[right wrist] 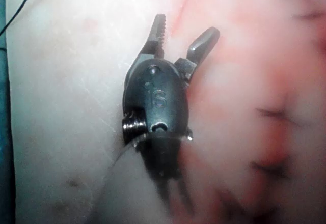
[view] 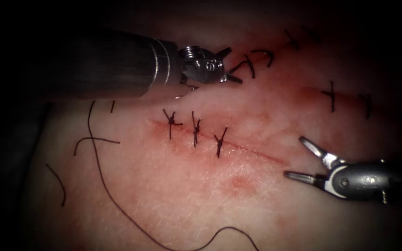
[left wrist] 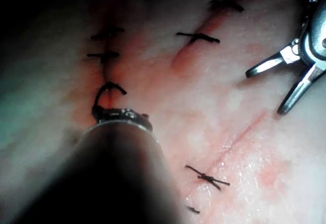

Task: Wound Closure
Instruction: Pick up the needle with the left gripper.

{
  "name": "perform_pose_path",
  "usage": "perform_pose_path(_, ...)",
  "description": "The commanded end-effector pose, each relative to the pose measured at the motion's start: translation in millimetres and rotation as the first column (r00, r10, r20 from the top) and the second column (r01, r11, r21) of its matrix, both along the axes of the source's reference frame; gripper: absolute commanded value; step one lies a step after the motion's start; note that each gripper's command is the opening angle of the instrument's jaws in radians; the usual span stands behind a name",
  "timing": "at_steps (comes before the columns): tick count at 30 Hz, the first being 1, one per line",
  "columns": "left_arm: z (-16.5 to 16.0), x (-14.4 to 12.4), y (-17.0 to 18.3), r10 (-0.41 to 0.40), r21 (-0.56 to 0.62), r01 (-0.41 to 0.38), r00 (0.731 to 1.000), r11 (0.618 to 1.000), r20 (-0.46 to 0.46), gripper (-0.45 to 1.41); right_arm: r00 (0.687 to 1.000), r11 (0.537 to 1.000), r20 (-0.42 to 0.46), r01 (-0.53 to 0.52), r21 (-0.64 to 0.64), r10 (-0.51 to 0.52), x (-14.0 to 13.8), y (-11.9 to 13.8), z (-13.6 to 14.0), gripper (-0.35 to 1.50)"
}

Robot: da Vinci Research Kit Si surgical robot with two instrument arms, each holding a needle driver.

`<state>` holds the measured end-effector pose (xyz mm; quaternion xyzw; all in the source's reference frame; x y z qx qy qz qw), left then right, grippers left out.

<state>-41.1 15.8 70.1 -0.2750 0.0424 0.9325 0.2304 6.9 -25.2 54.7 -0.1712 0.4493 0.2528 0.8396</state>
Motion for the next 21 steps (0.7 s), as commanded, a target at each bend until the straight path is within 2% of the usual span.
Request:
perform_pose_path(1,0.8,-0.6,0.3,0.004,0.002,-0.004,1.0,1.0,0.0,0.47,1.0,1.0,-0.002,-0.001,0.0,0.001,0.6,-0.4,0.8,0.84)
perform_pose_path(5,1.8,-0.8,0.8,0.026,0.033,-0.025,0.999,0.999,-0.026,0.46,1.0,1.0,-0.002,-0.002,0.0,0.002,0.7,-0.5,0.8,0.83)
perform_pose_path(14,4.1,-0.1,1.4,0.014,0.125,-0.003,0.996,0.992,-0.092,0.39,1.0,1.0,-0.008,-0.007,0.004,0.007,0.7,-0.8,1.0,0.81)
perform_pose_path(21,7.0,-1.0,1.3,0.019,0.225,0.003,0.995,0.974,-0.095,0.3,1.0,1.0,-0.01,-0.01,0.004,0.01,0.8,-1.1,1.3,0.81)
